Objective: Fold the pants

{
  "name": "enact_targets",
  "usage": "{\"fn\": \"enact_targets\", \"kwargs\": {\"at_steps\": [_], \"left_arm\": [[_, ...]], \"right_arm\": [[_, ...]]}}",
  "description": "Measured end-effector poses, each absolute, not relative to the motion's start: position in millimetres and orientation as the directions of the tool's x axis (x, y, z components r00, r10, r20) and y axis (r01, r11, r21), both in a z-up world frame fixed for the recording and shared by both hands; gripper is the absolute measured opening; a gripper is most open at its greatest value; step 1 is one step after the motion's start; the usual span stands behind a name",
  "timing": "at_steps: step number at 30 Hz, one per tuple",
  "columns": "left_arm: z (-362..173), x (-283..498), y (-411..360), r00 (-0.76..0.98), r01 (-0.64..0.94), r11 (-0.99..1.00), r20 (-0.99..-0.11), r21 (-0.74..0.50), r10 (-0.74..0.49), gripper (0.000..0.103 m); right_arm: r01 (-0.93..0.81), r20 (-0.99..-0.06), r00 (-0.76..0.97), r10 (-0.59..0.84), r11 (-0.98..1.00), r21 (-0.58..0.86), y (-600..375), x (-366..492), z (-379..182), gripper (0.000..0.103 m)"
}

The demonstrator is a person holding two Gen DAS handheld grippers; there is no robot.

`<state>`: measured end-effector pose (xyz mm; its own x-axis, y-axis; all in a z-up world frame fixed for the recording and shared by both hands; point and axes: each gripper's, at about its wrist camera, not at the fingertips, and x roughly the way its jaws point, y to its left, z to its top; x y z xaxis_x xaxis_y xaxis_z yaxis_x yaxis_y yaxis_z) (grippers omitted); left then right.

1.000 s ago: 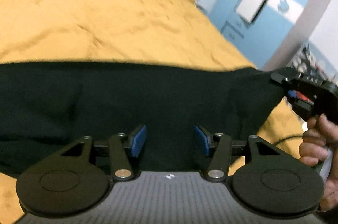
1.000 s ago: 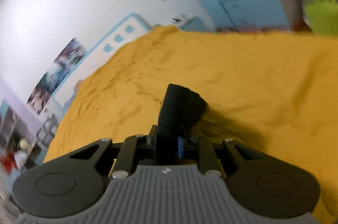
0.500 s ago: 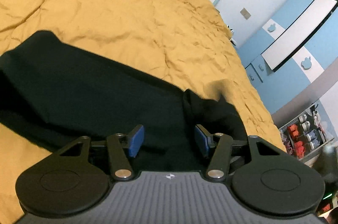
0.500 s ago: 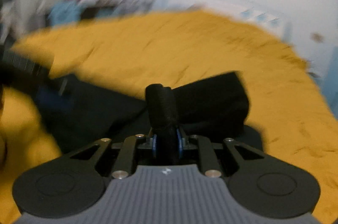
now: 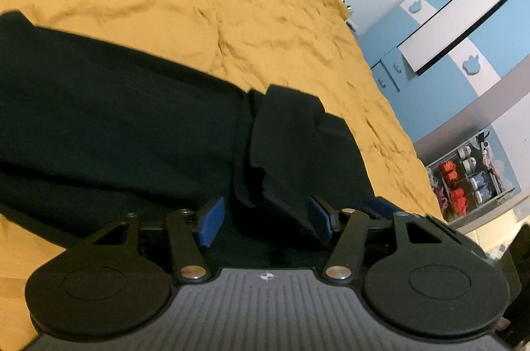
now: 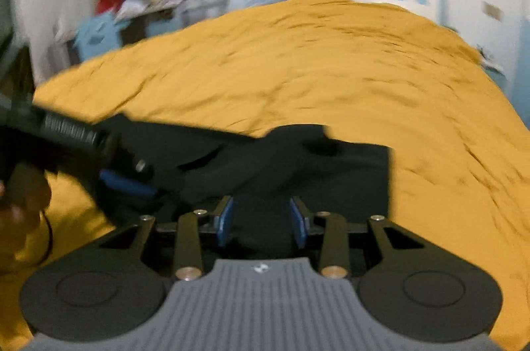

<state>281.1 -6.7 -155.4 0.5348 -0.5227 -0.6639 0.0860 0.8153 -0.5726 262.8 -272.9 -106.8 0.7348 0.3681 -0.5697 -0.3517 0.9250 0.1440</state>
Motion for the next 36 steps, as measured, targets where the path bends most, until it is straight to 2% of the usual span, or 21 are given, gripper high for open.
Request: {"fn": "enact_targets", "kwargs": {"at_steps": [7, 8, 10, 11, 14, 17, 18, 22, 24, 26, 31, 34, 36], "left_arm": [[-176.6, 305.6, -22.3, 0.487, -0.063, 0.756, -0.681, -0.652, -0.547, 0.067], [-178.3, 307.9, -22.6, 0.485, -0.085, 0.742, -0.678, -0.665, -0.552, 0.06], [-179.0, 310.6, -22.0, 0.5, -0.124, 0.716, -0.666, -0.687, -0.553, 0.038], [-178.0, 310.6, -22.5, 0.51, -0.131, 0.72, -0.669, -0.681, -0.54, 0.017], [-169.4, 300.3, -21.4, 0.568, -0.123, 0.737, -0.656, -0.665, -0.497, 0.01], [-149.0, 275.0, -13.6, 0.679, -0.056, 0.753, -0.578, -0.655, -0.452, 0.009], [-146.4, 268.9, -10.6, 0.69, -0.054, 0.767, -0.579, -0.64, -0.434, 0.009], [-174.9, 269.0, -2.1, 0.607, -0.118, 0.787, -0.672, -0.605, -0.425, 0.01], [-182.6, 266.3, 3.2, 0.606, -0.127, 0.774, -0.667, -0.62, -0.434, 0.011], [-180.2, 265.0, 3.5, 0.609, -0.114, 0.782, -0.665, -0.612, -0.432, 0.012], [-182.8, 270.9, 5.7, 0.576, -0.121, 0.783, -0.686, -0.61, -0.445, 0.022], [-176.8, 266.6, 10.8, 0.563, -0.103, 0.786, -0.687, -0.61, -0.459, 0.025], [-168.1, 263.0, 11.5, 0.55, -0.1, 0.81, -0.711, -0.577, -0.439, 0.029]], "right_arm": [[-0.244, -0.568, 0.759, 0.318, 0.948, 0.205, -297.1, 255.3, -120.8, 0.034], [-0.235, -0.572, 0.76, 0.307, 0.952, 0.198, -296.1, 256.1, -123.3, 0.034], [-0.225, -0.573, 0.765, 0.295, 0.955, 0.191, -296.3, 258.0, -125.3, 0.034], [-0.221, -0.574, 0.765, 0.293, 0.956, 0.193, -296.6, 257.4, -128.0, 0.034], [-0.217, -0.58, 0.763, 0.287, 0.958, 0.189, -292.2, 261.1, -131.2, 0.034], [-0.232, -0.558, 0.772, 0.305, 0.952, 0.199, -290.7, 260.8, -124.0, 0.034], [-0.24, -0.555, 0.771, 0.312, 0.95, 0.2, -289.3, 260.6, -121.8, 0.034], [-0.257, -0.617, 0.726, 0.304, 0.952, 0.166, -278.6, 267.2, -129.4, 0.034], [-0.266, -0.673, 0.685, 0.28, 0.955, 0.128, -271.0, 270.6, -137.1, 0.034], [-0.276, -0.679, 0.685, 0.263, 0.957, 0.092, -265.4, 268.0, -134.4, 0.034], [-0.274, -0.618, 0.729, 0.294, 0.953, 0.129, -264.6, 266.3, -120.8, 0.035], [-0.305, -0.741, 0.623, 0.249, 0.95, 0.062, -251.3, 278.2, -137.1, 0.035], [-0.318, -0.724, 0.637, 0.264, 0.946, 0.065, -250.8, 279.2, -129.0, 0.035]]}}
